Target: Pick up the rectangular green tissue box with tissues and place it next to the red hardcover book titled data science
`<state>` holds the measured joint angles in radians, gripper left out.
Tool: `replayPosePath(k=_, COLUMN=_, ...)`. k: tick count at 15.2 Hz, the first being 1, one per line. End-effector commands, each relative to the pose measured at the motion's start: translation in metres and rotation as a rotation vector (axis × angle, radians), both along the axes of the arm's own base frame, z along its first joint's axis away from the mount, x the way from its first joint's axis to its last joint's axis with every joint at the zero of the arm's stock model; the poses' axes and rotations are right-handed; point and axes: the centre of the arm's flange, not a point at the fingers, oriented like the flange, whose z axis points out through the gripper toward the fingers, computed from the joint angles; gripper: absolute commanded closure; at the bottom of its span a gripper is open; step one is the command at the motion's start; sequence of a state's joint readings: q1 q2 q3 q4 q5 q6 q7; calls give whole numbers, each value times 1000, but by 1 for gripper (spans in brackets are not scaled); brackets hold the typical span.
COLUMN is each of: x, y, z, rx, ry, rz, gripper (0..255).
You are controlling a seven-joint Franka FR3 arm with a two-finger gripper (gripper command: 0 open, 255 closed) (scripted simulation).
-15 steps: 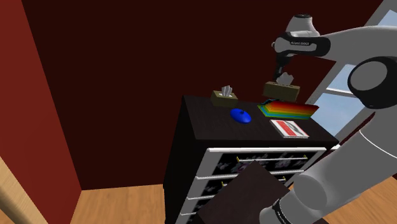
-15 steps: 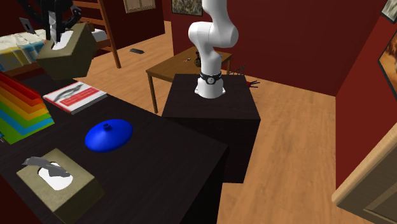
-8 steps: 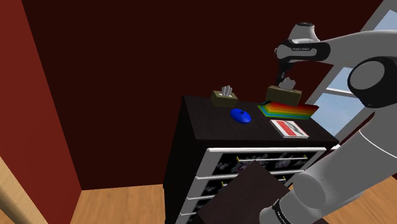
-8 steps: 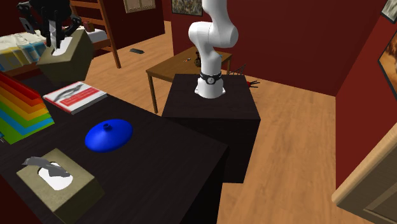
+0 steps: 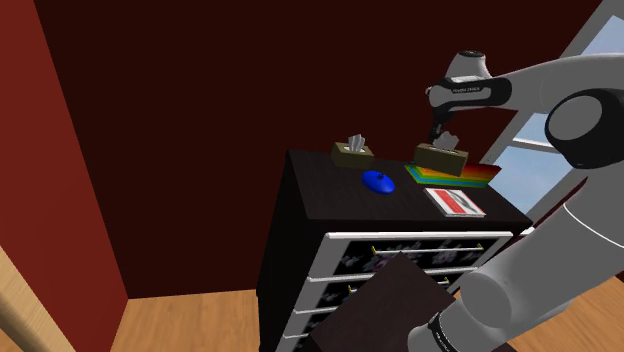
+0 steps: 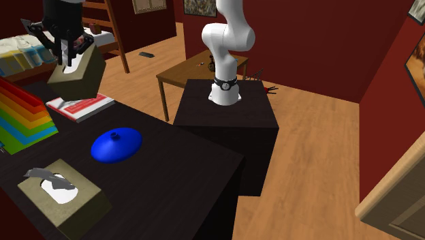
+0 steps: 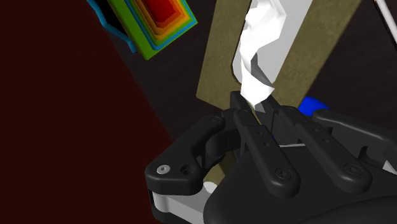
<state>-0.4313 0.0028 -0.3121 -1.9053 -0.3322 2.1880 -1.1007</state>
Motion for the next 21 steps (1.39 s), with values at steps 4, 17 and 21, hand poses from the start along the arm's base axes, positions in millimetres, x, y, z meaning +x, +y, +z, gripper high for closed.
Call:
replayPosePath(k=4, x=1, y=0, z=-27, rx=0, ry=0, rz=0, gripper=255)
replayPosePath(k=17, x=1, y=0, z=-96, rx=0, ry=0, rz=0, gripper=255)
replayPosePath(k=21, x=1, y=0, z=-117, rx=0, ry=0, rz=0, gripper=255)
